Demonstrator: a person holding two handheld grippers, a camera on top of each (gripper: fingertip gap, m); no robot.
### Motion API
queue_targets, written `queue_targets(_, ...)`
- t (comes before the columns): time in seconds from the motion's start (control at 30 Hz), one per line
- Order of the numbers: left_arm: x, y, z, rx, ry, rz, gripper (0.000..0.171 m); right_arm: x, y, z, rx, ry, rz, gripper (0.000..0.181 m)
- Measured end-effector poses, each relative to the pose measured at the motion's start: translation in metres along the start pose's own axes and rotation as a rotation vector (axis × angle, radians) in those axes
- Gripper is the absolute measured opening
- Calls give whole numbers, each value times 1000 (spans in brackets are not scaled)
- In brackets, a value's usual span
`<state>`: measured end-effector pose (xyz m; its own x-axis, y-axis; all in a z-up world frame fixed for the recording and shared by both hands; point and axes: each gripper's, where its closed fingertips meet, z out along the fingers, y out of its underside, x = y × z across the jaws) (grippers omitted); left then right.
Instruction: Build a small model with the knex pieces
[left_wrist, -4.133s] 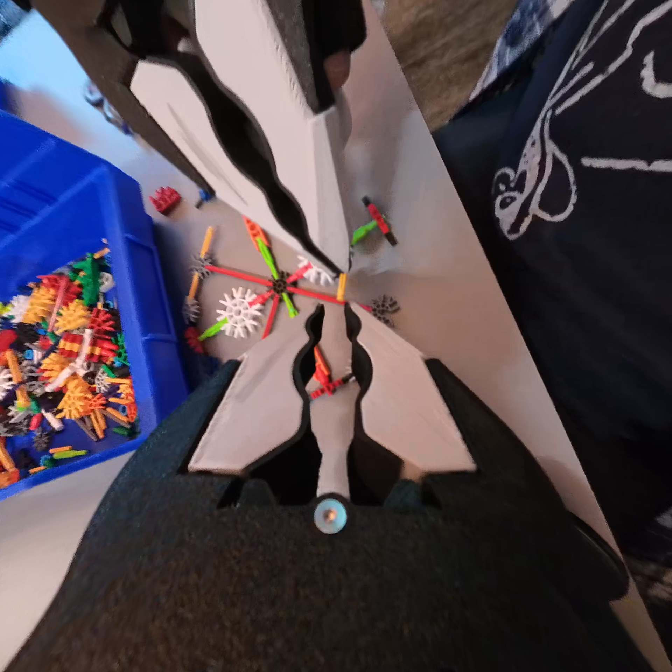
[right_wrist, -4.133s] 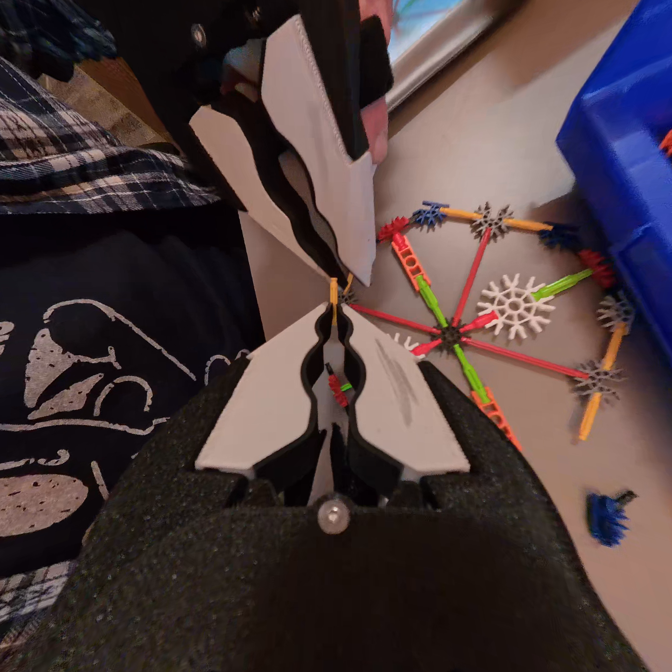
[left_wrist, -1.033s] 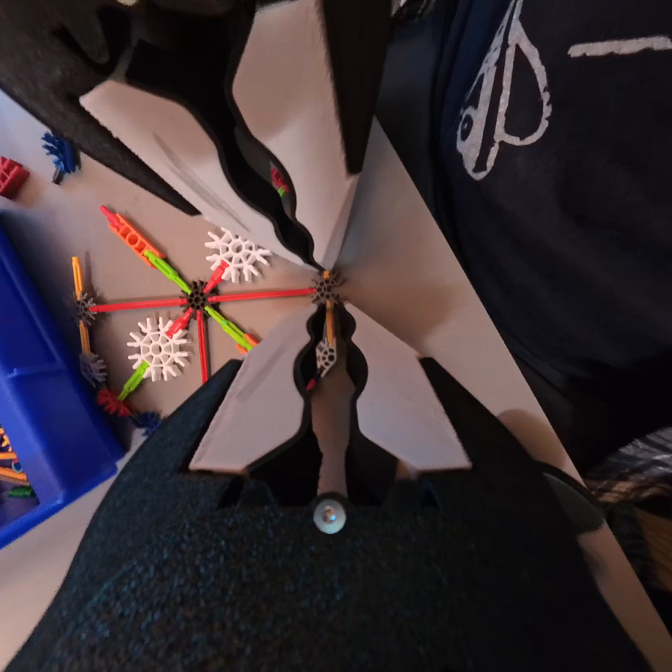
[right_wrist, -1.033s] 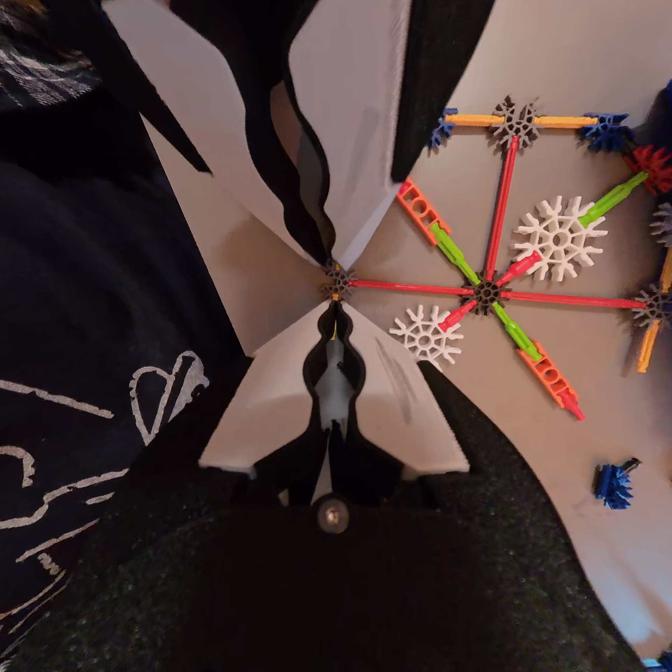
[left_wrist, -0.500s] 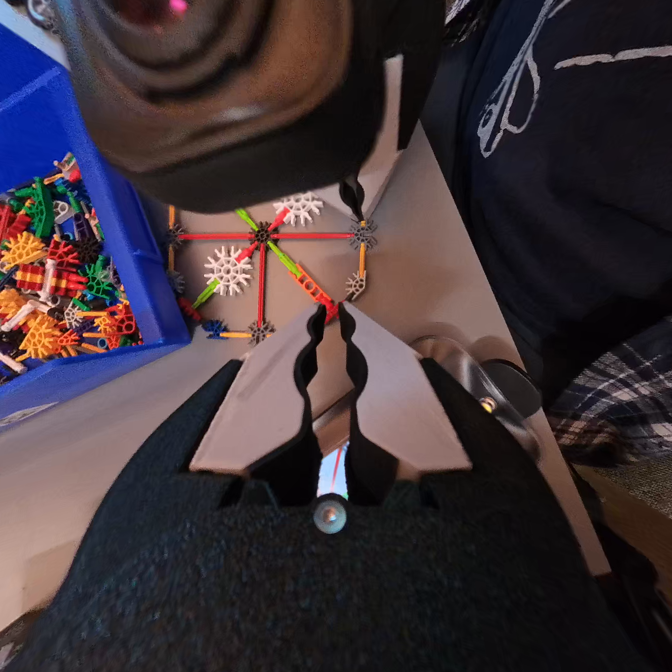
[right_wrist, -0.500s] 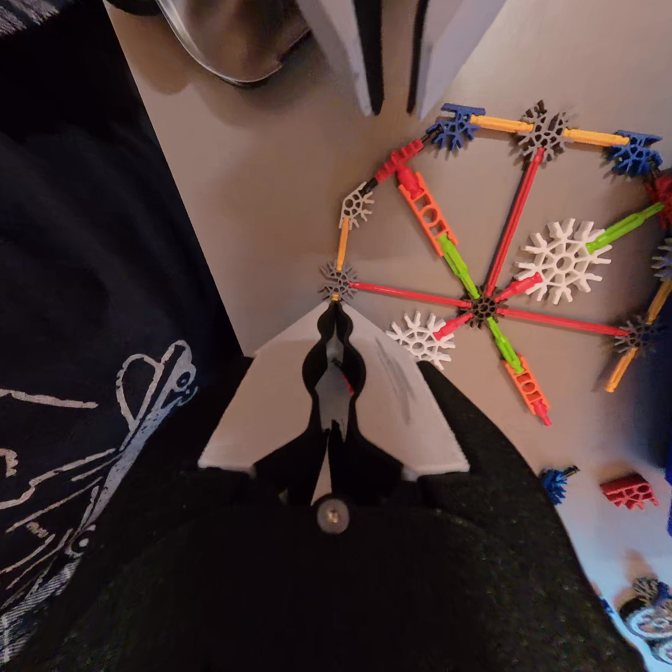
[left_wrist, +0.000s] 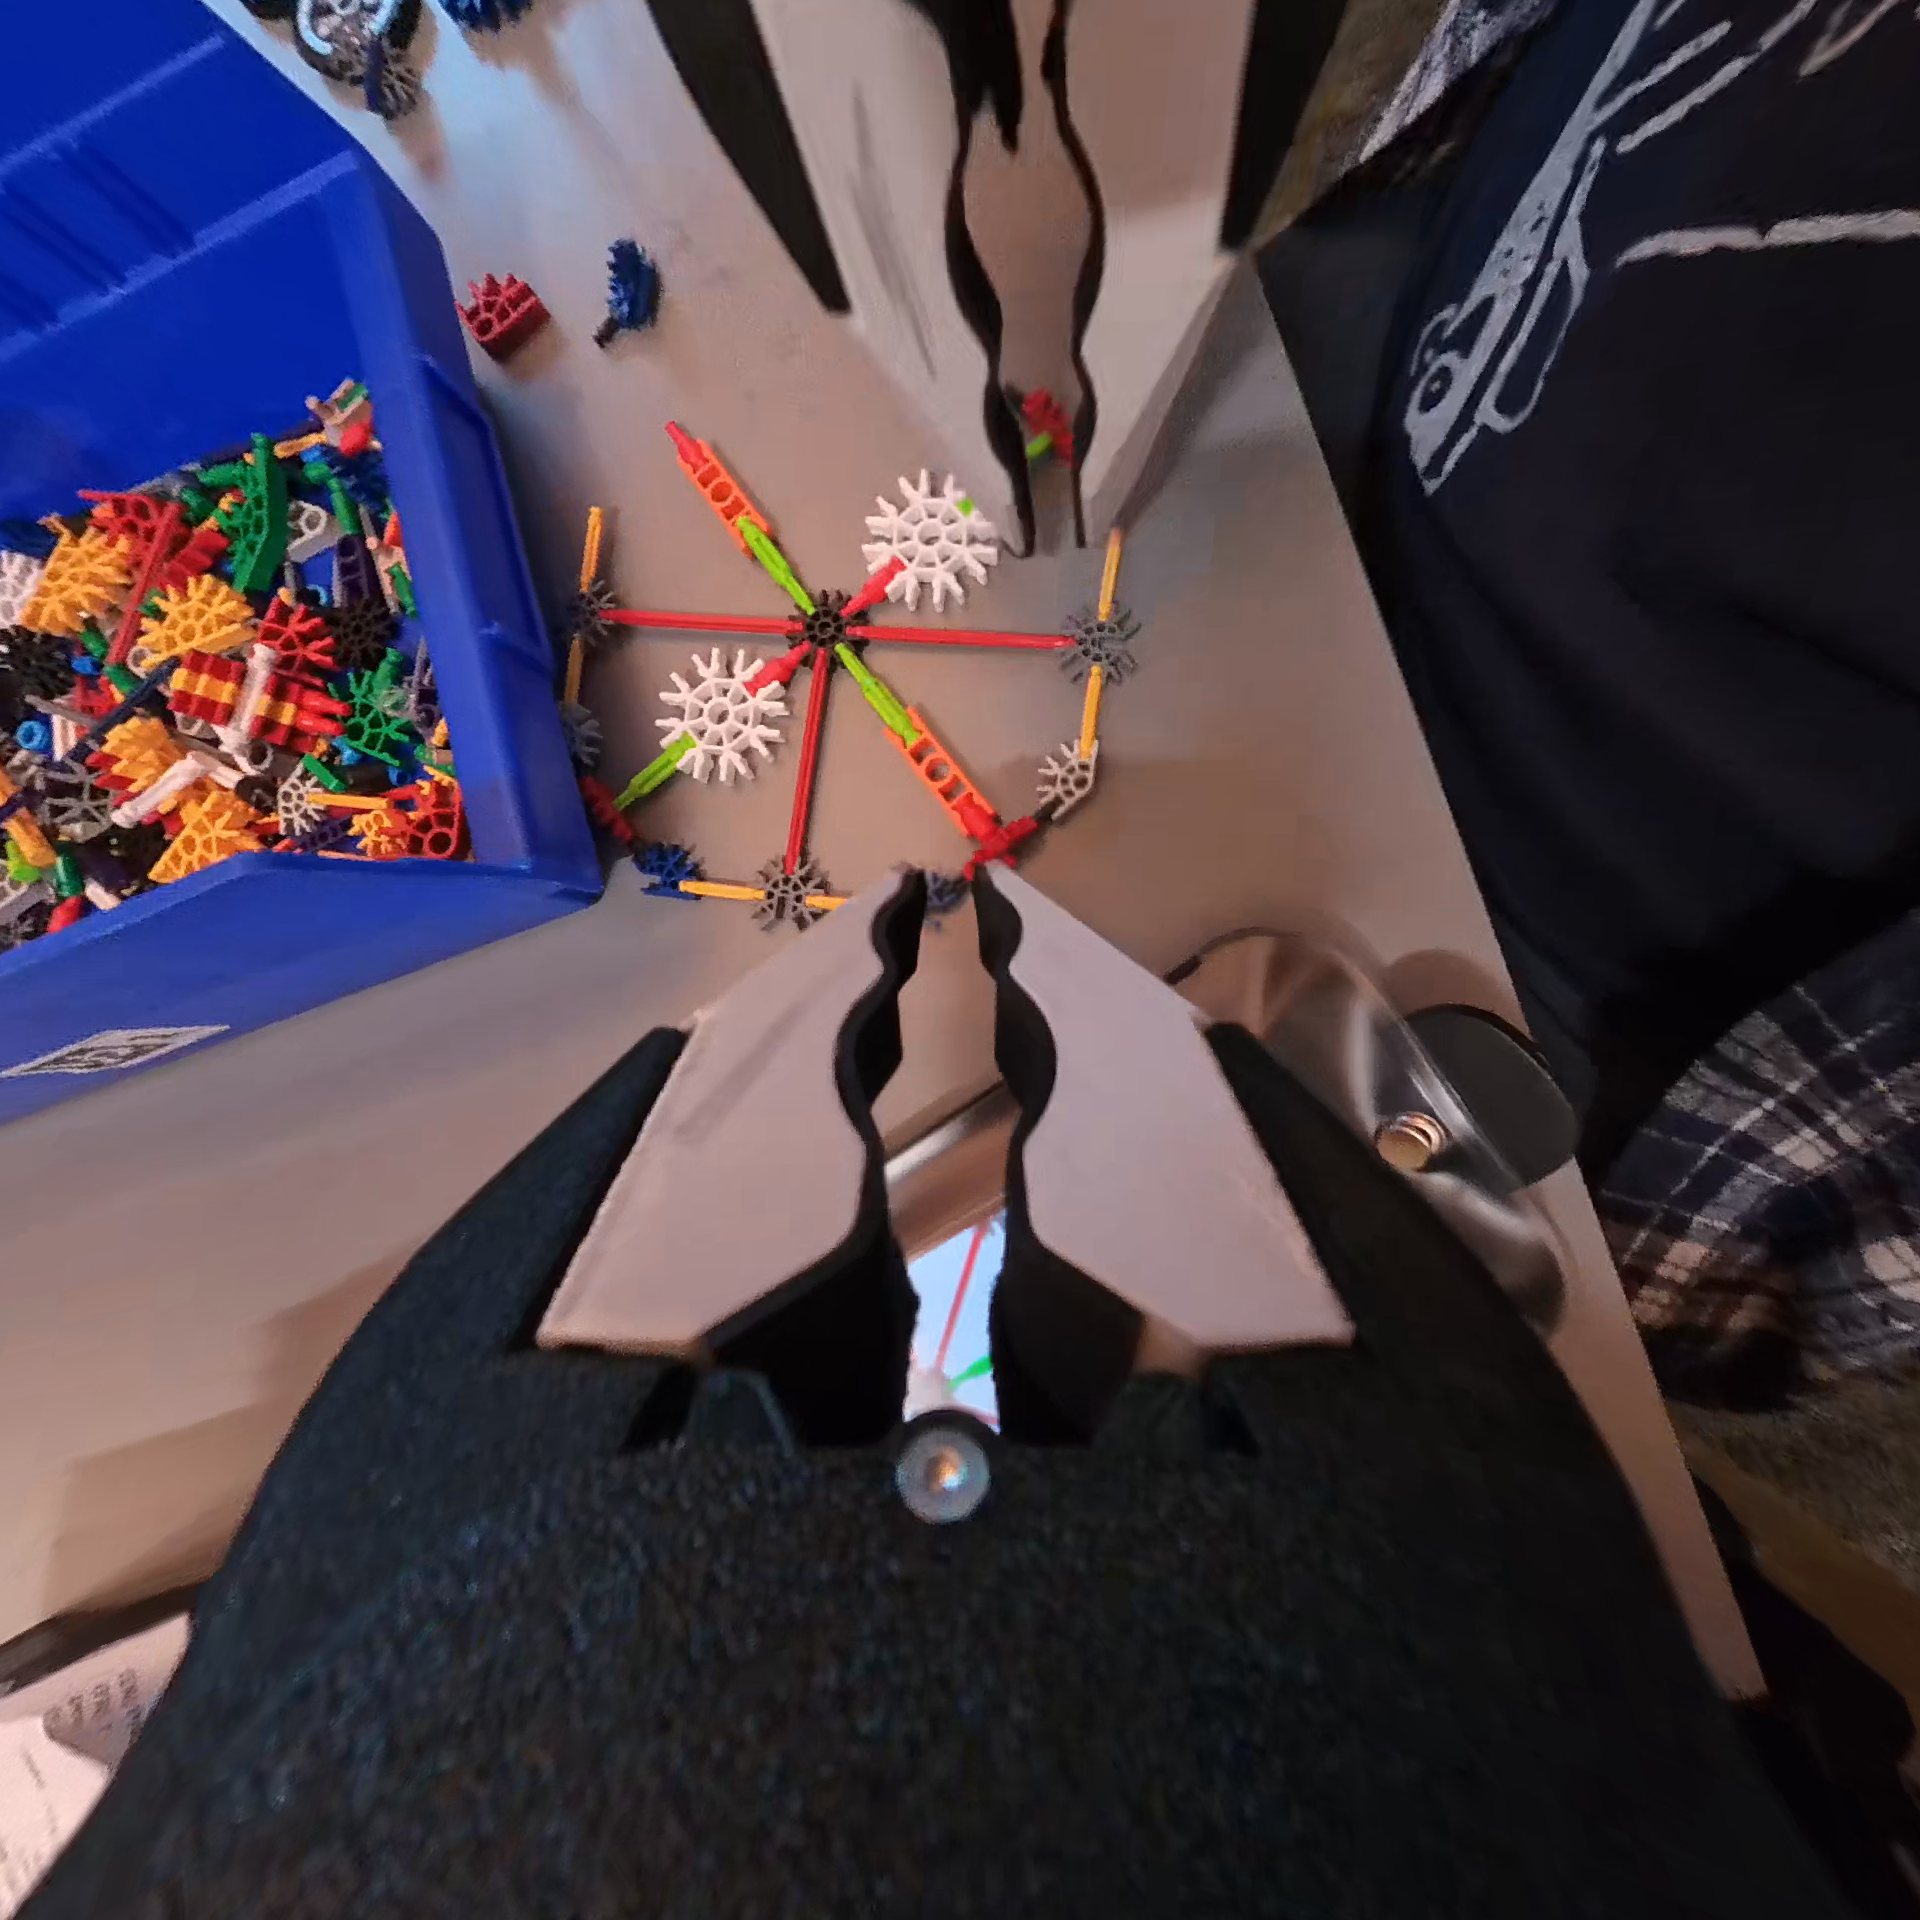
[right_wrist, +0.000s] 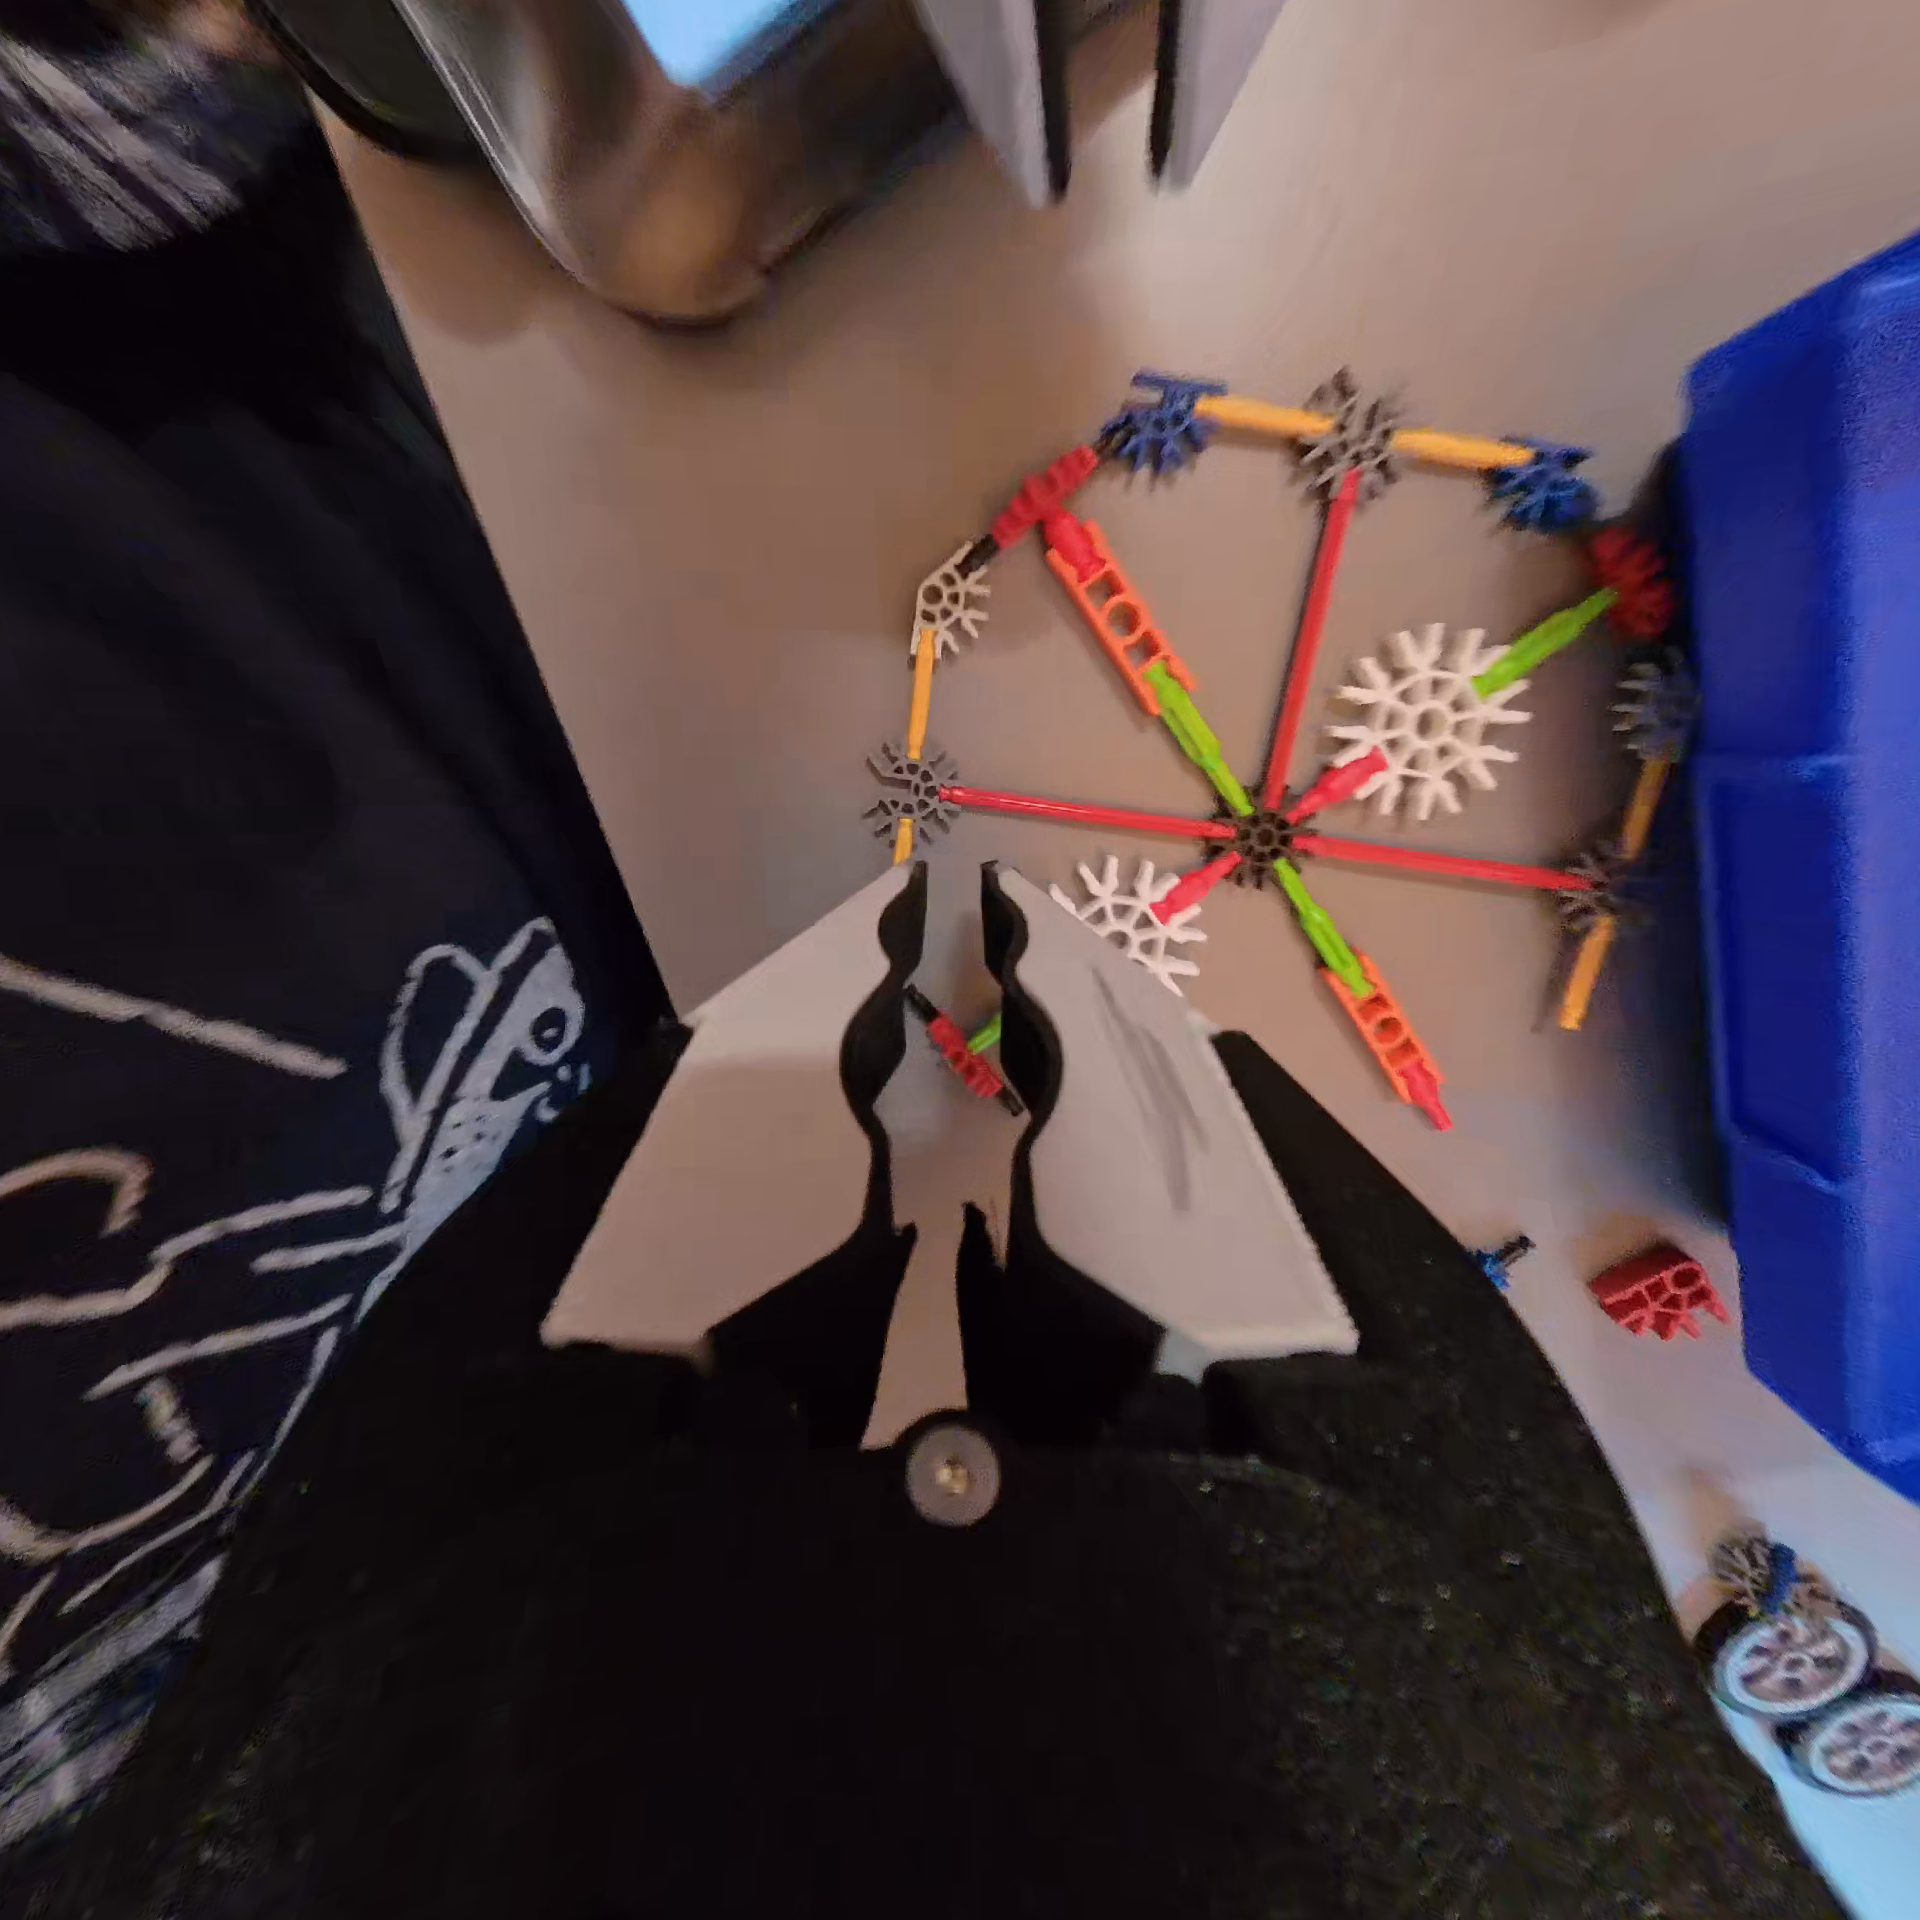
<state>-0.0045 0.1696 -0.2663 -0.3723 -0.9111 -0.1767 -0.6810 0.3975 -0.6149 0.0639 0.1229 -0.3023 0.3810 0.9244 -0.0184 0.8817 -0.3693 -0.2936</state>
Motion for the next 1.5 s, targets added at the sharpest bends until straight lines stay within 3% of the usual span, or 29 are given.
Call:
queue_targets(0.17, -7, -17, 8, 45, -33, 27, 12, 30, 5, -38, 106, 42, 31, 9)
queue_targets(0.37, -16, -36, 23, 96, -54, 54, 14, 117, 7, -111, 332, 245, 198, 10)
queue_targets(0.5, -21, -41, 31, 136, -57, 50, 14, 162, 15, -128, 319, 331, 221, 15)
queue_targets(0.67, -28, -38, 37, 158, -76, 35, 15, 192, 10, -115, 187, 363, 122, 19)
queue_targets(1.0, -28, -37, 37, 198, -57, 17, 15, 215, 35, -40, -275, 236, -150, 15)
queue_targets(1.33, -33, -31, 36, 206, -69, -1, 15, 228, -34, -29, -78, 135, -179, 19)
queue_targets(1.5, -35, -30, 35, 218, -68, -11, 15, 222, -37, -5, -122, 74, -219, 21)
